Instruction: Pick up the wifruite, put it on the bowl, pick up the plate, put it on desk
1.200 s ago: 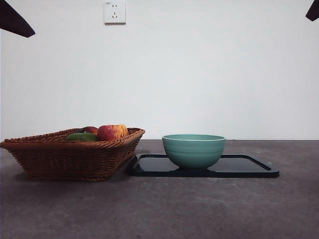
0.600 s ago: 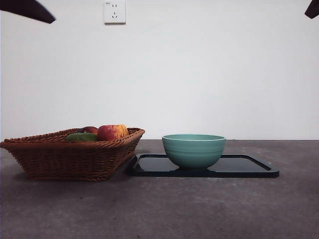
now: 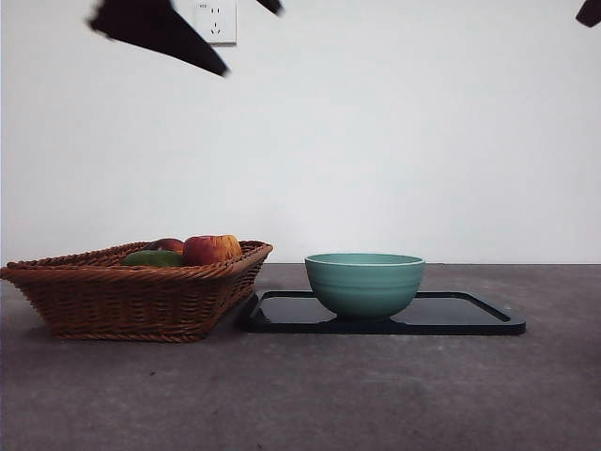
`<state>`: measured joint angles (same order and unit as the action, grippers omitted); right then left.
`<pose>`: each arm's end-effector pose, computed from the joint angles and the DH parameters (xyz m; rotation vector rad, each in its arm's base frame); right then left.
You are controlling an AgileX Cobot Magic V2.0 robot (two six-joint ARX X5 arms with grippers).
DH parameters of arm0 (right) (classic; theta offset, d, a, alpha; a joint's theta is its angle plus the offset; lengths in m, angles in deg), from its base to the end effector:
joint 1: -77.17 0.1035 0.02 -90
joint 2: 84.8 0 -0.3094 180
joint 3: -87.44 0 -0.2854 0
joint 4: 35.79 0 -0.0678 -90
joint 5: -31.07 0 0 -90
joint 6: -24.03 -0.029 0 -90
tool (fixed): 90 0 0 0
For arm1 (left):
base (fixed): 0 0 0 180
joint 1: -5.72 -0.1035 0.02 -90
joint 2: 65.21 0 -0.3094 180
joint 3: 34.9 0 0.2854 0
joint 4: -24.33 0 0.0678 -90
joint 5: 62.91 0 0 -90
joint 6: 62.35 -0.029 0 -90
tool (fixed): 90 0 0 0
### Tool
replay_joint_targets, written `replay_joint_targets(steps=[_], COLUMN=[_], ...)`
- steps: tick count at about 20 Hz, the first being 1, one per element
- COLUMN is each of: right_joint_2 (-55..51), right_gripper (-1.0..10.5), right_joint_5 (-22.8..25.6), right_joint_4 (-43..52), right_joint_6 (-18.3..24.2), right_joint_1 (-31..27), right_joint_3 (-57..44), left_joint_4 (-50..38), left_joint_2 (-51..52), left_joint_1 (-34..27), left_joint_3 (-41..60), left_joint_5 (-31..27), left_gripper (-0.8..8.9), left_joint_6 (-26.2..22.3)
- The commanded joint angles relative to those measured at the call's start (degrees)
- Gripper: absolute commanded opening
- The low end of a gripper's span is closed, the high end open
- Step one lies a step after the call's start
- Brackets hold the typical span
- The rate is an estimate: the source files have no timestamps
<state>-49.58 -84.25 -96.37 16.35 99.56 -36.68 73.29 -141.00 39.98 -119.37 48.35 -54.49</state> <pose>0.0936 0.0520 0.3223 0.1393 0.7689 0.7489 0.2408 -0.1767 0.3852 -0.0383 0.7873 -0.8754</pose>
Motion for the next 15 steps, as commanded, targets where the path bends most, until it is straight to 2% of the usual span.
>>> replay_joint_targets(steps=[1,7,15], right_joint_2=[0.15,-0.17,-0.63], right_gripper=[2.3,2.3,2.3], right_joint_5=[-1.18,-1.9,-1.7], right_joint_4=[0.37,-0.09,-1.79], right_joint_6=[0.63,0.66,0.68], right_joint_1=[0.26,0.26,0.26], right_joint_3=[0.28,0.28,0.28], left_joint_4=[-0.68,-1.31,-7.85], left_joint_2=[-7.65,-24.44,-38.05], left_joint_1=[0.55,1.55,3.17], left_joint_3=[-6.54,-18.64,-24.57], left_joint_5=[-0.26,-3.98,-7.13], left_gripper=[3.71,3.7,3.7], left_joint_6=[-2.99,-7.13,-11.19])
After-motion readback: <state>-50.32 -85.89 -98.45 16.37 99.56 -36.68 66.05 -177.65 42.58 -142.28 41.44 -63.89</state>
